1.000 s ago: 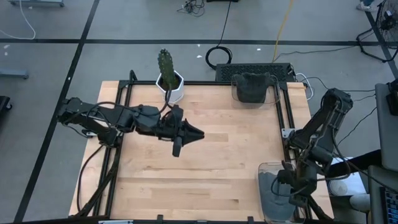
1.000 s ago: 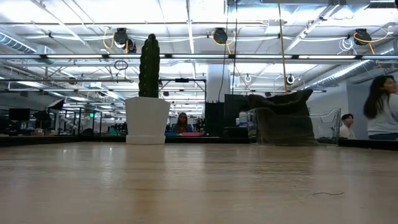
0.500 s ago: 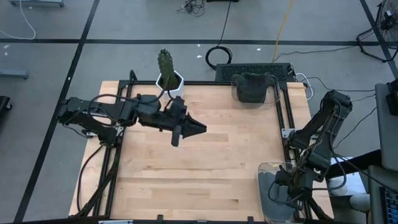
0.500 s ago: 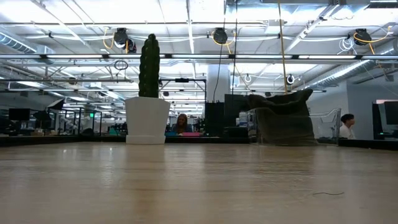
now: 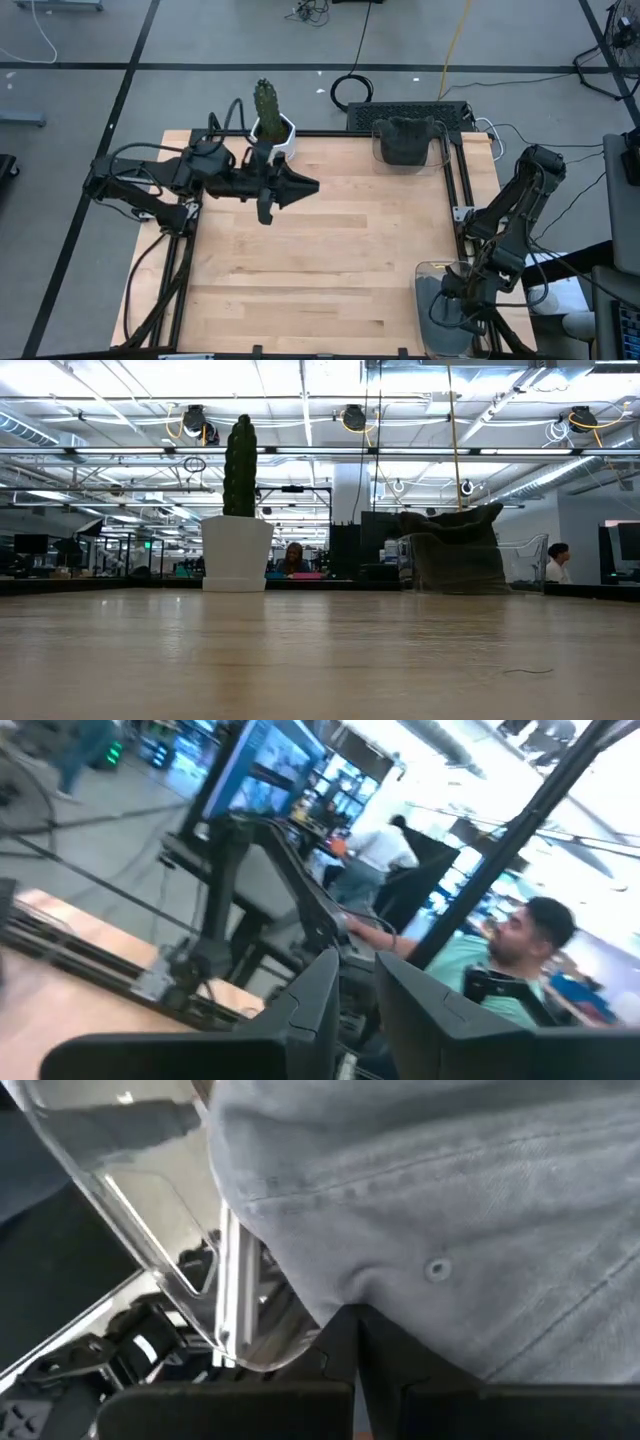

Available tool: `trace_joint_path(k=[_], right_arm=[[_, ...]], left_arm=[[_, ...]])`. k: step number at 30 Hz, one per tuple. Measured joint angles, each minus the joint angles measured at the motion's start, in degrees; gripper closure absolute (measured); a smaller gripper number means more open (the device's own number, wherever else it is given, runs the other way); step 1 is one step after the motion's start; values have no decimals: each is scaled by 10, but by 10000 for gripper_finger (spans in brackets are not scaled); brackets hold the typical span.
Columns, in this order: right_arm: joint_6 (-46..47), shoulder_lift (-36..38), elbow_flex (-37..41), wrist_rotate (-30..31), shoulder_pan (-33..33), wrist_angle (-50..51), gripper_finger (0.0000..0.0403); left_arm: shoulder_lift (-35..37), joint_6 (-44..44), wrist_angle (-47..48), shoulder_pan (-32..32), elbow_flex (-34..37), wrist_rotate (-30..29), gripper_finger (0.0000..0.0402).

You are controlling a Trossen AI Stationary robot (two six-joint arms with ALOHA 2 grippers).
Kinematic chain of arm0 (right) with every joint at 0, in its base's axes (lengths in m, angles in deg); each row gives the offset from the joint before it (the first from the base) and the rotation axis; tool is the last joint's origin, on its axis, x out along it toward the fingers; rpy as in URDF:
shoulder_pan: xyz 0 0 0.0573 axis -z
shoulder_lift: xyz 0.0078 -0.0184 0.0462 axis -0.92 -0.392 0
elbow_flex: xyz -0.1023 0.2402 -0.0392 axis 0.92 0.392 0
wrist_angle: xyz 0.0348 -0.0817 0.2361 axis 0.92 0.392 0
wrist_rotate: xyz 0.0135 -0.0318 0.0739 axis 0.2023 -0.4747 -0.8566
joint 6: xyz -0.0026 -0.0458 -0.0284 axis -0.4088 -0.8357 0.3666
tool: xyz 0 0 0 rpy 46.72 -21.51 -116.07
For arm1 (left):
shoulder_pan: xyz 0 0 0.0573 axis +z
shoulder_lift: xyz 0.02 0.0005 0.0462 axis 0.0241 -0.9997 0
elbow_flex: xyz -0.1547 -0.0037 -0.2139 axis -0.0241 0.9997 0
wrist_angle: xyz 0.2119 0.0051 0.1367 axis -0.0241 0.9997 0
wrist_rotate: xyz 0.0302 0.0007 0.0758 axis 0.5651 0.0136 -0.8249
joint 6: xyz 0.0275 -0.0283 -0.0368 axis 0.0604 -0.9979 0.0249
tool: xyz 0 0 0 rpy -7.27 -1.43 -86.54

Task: Pick & Place hat
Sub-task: Put the gray cap into the bottom transparent bin

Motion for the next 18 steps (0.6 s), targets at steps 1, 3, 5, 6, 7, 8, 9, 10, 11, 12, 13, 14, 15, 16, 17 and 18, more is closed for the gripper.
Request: trace_joint_path(k=[1,3,5,6,7,8,9,10,11,12,13,14,15,16,17,18], right_arm=[[-1,0,8,-6,0,-7,403],[-1,0,22,-11,0,-20,403],[-1,0,31,-11,0,-30,403],[-1,0,35,-11,0,-33,403],[-2,0,37,-10,0,-34,403],[-4,0,40,-5,0,-34,403],[-7,0,44,0,0,-34,403],[-13,1,48,2,0,-34,403],[-19,1,52,1,0,-34,403],[-25,1,56,1,0,-35,403],[-34,1,61,2,0,-35,403],[-42,1,65,2,0,-35,403],[-53,1,69,2,0,-32,403],[-66,1,73,3,0,-27,403],[-79,1,76,5,0,-23,403],[-91,1,80,9,0,-20,403]], left_arm=[[4,7,3,0,0,-10,325],[8,11,-3,0,0,-22,325],[9,15,-10,0,0,-32,325],[11,21,-9,0,0,-37,325],[12,25,-9,0,0,-40,325],[12,24,-11,0,0,-41,325],[13,23,-13,0,0,-41,325],[14,19,-14,0,0,-42,325],[14,19,-14,-1,0,-43,325],[14,19,-12,-3,0,-45,325],[13,19,-10,-5,0,-49,325],[13,19,-10,-8,0,-54,325],[13,19,-10,-11,0,-59,325],[13,20,-10,-13,0,-63,325],[13,25,-11,-16,0,-67,325],[13,32,-12,-17,0,-69,325]])
